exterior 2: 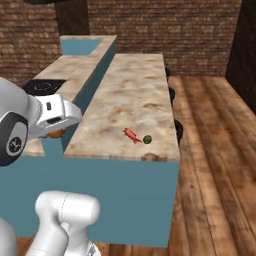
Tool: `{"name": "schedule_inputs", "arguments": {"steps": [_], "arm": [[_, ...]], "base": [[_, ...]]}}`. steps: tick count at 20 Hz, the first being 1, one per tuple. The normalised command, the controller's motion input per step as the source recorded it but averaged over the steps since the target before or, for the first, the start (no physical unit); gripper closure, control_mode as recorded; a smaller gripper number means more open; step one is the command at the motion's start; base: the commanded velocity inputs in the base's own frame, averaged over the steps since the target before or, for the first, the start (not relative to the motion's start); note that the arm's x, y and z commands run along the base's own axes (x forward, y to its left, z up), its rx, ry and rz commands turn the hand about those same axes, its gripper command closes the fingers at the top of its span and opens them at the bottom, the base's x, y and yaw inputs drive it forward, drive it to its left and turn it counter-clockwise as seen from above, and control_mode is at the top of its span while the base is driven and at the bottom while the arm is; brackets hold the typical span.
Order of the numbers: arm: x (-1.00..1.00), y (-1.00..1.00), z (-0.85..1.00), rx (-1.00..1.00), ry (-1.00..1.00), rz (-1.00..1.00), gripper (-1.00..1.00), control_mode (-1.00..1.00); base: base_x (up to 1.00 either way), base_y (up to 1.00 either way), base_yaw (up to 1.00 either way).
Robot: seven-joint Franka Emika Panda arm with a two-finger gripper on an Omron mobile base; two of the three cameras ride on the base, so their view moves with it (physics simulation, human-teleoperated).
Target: Open the fridge, remove the mango, avocado, and fish, and place them on any counter.
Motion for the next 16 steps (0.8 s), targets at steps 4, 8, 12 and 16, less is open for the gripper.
{"name": "schedule_inputs", "arguments": {"steps": [4, 8, 12, 16], "arm": [[0.0, 0.0, 0.0, 0.0, 0.0, 0.0, 1.0, 1.0], [0.0, 0.0, 0.0, 0.0, 0.0, 0.0, 1.0, 1.0], [0.0, 0.0, 0.0, 0.0, 0.0, 0.0, 1.0, 1.0], [0.09, -0.04, -0.05, 0.0, 0.04, 0.0, 1.0, -1.0]], "base": [[0.25, -0.17, -0.02], [0.94, 0.0, 0.01], [0.73, 0.0, 0.0], [0.04, -0.04, 0.0]]}}
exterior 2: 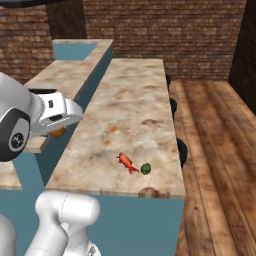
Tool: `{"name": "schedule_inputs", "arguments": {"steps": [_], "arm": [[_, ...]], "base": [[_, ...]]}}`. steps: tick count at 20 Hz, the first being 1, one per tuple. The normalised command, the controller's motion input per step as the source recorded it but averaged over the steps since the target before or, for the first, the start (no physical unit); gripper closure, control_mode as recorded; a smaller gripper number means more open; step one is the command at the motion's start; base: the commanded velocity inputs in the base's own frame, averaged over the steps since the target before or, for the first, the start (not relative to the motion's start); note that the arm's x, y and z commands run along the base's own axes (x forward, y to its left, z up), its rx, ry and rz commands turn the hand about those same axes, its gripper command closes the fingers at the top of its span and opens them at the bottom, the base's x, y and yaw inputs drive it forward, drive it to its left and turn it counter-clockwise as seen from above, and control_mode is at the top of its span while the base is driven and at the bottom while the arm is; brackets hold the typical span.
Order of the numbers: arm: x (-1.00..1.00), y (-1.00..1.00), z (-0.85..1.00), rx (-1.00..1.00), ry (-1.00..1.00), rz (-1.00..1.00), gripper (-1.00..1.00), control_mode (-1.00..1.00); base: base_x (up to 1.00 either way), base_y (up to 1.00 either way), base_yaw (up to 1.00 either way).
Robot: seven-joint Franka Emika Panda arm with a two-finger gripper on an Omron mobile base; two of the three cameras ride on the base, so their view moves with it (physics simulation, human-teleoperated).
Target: Open the fridge, remove the mango, avocado, and fish, and place them on any counter.
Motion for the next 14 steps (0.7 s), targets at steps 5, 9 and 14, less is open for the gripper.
{"name": "schedule_inputs", "arguments": {"steps": [5, 9, 14], "arm": [[0.96, -0.02, -0.42, 0.02, 0.29, 0.07, 1.0, -1.0], [1.0, -0.06, -0.85, 0.07, 0.23, 0.14, 1.0, -1.0], [1.0, -0.09, -0.92, 0.06, 0.28, 0.15, 1.0, -1.0]], "base": [[0.0, 0.0, 0.0], [0.0, 0.0, 0.0], [0.0, 0.0, 0.0]]}}
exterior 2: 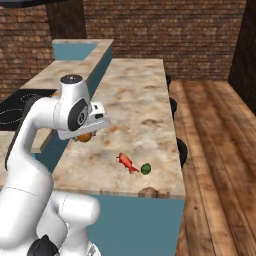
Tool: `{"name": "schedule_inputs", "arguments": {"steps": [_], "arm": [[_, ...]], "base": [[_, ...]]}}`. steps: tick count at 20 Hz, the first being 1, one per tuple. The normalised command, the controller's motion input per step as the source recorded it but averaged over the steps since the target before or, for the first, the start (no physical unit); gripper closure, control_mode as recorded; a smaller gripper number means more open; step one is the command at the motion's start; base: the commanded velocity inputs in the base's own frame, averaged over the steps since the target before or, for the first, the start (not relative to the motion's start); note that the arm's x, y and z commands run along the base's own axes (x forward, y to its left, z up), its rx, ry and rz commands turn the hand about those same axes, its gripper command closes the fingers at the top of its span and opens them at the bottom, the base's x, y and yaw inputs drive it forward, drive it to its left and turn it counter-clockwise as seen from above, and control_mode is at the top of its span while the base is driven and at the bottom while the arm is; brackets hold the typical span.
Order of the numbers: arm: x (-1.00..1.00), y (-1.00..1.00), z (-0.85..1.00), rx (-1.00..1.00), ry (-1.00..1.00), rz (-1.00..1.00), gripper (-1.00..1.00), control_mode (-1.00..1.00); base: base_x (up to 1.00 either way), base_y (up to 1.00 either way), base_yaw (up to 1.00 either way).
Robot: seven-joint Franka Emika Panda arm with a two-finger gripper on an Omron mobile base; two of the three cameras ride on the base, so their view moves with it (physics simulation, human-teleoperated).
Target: Open the fridge, remove the mango, avocado, and fish, and place them on any counter.
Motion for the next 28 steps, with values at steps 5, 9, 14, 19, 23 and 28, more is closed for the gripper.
{"name": "schedule_inputs", "arguments": {"steps": [5, 9, 14, 19, 23, 28], "arm": [[0.97, 0.0, -0.92, 0.0, 0.12, 0.02, 1.0, -1.0], [0.89, -0.02, -0.71, 0.0, 0.05, 0.0, 1.0, -1.0], [0.63, 0.0, -0.83, 0.0, 0.05, 0.0, 1.0, -1.0], [0.47, 0.0, -0.8, 0.0, 0.0, 0.0, 1.0, -1.0], [0.33, 0.0, -0.46, 0.0, 0.0, 0.0, 1.0, -1.0], [0.05, -0.01, -0.23, 0.0, 0.07, 0.0, 1.0, -1.0]], "base": [[0.0, 0.0, 0.0], [0.0, 0.0, 0.0], [0.0, 0.0, 0.0], [0.0, 0.0, 0.0], [0.0, 0.0, 0.0], [0.0, 0.0, 0.0]]}}
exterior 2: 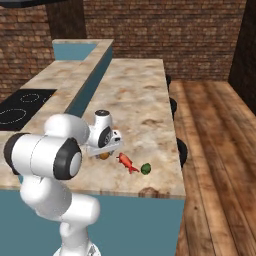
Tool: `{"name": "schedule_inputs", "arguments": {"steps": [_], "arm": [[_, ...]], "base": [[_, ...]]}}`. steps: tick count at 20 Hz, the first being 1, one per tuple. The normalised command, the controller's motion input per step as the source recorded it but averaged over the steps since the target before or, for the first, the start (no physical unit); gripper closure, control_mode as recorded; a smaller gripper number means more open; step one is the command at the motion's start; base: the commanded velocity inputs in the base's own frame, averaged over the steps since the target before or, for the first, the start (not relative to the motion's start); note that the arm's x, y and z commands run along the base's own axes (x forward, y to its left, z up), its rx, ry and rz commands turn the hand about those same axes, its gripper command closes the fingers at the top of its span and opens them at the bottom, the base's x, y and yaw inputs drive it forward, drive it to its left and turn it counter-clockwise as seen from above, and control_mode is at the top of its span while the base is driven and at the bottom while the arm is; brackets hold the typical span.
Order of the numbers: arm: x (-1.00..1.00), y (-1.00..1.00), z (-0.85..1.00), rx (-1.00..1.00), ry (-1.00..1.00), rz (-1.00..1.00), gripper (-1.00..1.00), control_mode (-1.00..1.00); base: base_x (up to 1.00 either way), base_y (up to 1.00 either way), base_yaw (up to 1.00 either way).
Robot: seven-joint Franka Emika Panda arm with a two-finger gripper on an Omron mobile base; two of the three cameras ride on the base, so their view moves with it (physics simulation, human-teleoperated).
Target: Open the fridge, remove the mango, avocado, and fish, and place them on any counter.
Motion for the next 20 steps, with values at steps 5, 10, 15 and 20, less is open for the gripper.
{"name": "schedule_inputs", "arguments": {"steps": [5, 10, 15, 20], "arm": [[0.25, -0.03, -0.46, 0.06, 0.04, 0.0, 1.0, -1.0], [0.02, 0.0, 0.02, 0.03, 0.0, 0.03, -1.0, -1.0], [-0.21, 0.0, 0.74, 0.0, -0.15, 0.05, -1.0, -1.0], [-0.08, 0.08, 0.76, -0.01, -0.05, 0.07, -1.0, -1.0]], "base": [[0.0, 0.0, 0.0], [0.0, 0.0, 0.0], [0.0, 0.0, 0.0], [0.0, 0.0, 0.0]]}}
